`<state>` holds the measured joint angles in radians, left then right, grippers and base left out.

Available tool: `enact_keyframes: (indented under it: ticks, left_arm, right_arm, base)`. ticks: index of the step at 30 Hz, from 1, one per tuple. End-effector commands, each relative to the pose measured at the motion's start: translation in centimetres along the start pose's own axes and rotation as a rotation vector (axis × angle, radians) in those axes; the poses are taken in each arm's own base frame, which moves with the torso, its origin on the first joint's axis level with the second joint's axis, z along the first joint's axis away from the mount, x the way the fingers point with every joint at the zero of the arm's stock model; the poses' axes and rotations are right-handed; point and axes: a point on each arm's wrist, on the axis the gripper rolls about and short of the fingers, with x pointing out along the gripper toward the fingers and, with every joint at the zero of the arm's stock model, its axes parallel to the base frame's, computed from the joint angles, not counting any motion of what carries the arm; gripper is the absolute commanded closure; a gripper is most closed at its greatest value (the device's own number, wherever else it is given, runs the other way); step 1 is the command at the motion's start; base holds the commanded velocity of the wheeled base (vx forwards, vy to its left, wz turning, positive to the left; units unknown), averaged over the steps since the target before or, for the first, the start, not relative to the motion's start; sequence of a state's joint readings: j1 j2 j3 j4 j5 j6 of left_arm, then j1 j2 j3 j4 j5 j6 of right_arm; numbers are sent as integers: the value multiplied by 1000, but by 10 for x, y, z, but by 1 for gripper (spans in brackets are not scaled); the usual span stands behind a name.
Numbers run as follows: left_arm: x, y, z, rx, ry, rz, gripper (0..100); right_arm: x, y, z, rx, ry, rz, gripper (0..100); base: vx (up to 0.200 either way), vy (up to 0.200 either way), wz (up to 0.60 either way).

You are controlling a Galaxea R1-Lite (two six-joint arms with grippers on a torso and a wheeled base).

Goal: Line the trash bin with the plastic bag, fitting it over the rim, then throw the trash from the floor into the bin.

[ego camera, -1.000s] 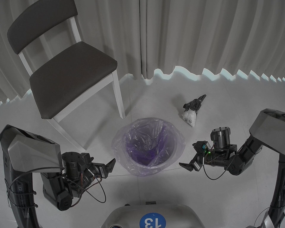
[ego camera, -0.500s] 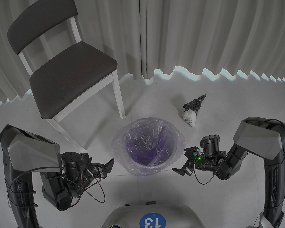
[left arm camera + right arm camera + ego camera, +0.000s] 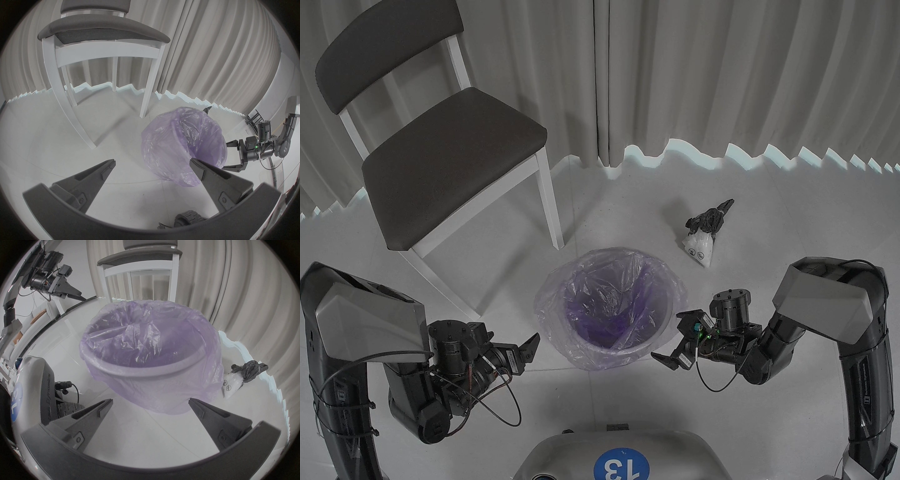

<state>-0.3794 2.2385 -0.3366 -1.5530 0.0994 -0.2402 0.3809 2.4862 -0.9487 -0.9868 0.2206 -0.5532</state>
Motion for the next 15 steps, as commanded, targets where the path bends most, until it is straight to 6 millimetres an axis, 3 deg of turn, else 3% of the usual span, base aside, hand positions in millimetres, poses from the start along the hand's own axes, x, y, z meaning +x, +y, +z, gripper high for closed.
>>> enact_keyframes:
  ticks: [1,3,4,15]
  left_arm:
    - [0,0,2,-3,-19,-4,0]
    - [0,0,2,-3,-19,-4,0]
    - [0,0,2,-3,-19,-4,0]
    - [0,0,2,-4,-17,-3,0]
  right_arm:
    - [7,6,-6,2,11,15,0]
    - [9,6,-7,2,11,15,0]
    - [9,7,-9,4,17,18,100]
    - [12,6,-11,32,18,17,100]
  base:
    - [0,0,0]
    - [0,0,0]
    - [0,0,0]
    - [0,0,0]
